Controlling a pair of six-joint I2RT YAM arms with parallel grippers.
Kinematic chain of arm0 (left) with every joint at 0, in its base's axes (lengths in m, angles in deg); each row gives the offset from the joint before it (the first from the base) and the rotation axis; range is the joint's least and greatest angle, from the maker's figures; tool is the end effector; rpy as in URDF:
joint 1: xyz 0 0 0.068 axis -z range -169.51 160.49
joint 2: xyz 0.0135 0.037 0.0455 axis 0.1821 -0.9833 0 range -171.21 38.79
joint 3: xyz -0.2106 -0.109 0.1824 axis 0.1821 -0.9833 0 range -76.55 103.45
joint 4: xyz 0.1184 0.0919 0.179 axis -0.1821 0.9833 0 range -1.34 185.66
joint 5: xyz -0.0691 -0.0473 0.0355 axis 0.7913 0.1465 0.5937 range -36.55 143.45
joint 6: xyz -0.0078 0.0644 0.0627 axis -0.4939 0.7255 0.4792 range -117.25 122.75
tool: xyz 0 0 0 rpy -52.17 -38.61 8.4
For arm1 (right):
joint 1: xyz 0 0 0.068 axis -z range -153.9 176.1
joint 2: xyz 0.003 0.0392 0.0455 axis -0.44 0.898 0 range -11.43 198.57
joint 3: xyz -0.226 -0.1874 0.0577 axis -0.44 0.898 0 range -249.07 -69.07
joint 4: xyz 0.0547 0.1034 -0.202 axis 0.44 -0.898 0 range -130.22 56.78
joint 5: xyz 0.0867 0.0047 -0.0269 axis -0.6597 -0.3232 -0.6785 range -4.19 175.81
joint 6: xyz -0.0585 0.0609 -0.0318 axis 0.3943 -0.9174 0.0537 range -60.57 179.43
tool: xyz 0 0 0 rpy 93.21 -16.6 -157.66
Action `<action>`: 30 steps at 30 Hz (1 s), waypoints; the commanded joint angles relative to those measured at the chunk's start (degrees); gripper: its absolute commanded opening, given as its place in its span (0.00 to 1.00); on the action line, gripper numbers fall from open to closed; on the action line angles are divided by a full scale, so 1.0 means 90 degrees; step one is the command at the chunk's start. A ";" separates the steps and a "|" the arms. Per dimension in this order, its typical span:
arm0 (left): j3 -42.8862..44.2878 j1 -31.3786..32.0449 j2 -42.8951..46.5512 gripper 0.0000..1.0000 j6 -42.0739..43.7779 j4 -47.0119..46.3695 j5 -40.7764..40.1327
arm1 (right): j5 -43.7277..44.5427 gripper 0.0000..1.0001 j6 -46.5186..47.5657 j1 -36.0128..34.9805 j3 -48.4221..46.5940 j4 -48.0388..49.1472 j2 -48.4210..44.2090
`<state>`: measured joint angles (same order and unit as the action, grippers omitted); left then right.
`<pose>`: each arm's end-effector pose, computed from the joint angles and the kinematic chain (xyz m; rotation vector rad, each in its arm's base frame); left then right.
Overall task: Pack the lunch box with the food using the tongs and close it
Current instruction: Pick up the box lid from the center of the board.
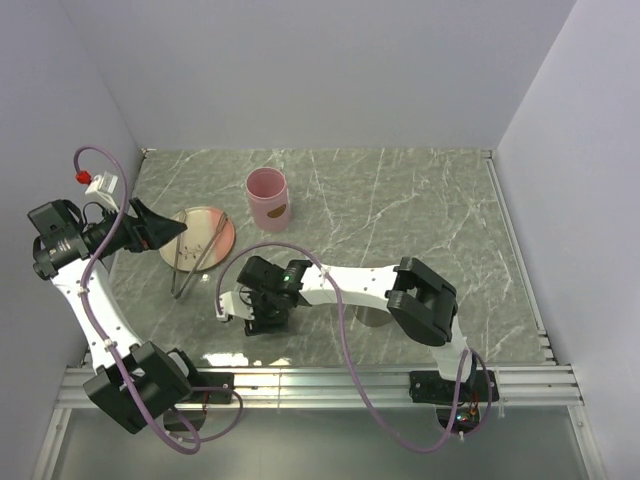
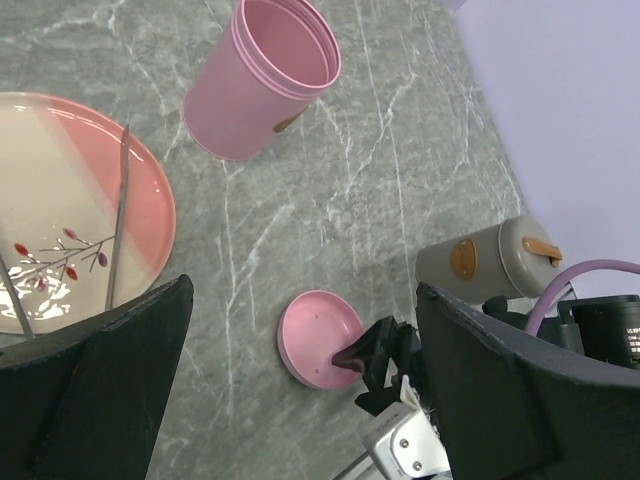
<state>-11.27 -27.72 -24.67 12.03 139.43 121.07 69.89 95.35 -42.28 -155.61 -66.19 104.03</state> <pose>0.1810 0.0475 0.3618 -0.0134 1.9600 -0.8790 0.1393 0.4112 0.1913 -2.1861 1.5791 0.5504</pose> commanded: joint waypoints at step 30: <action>-0.0942 -0.0021 0.1250 0.99 -0.2872 -0.4215 0.1471 | -0.3754 0.00 -0.3681 0.1795 -0.1213 0.0664 -0.1949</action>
<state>-17.44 -27.72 -15.22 -1.92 118.36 129.11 51.33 76.09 -32.22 -161.21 -64.49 93.98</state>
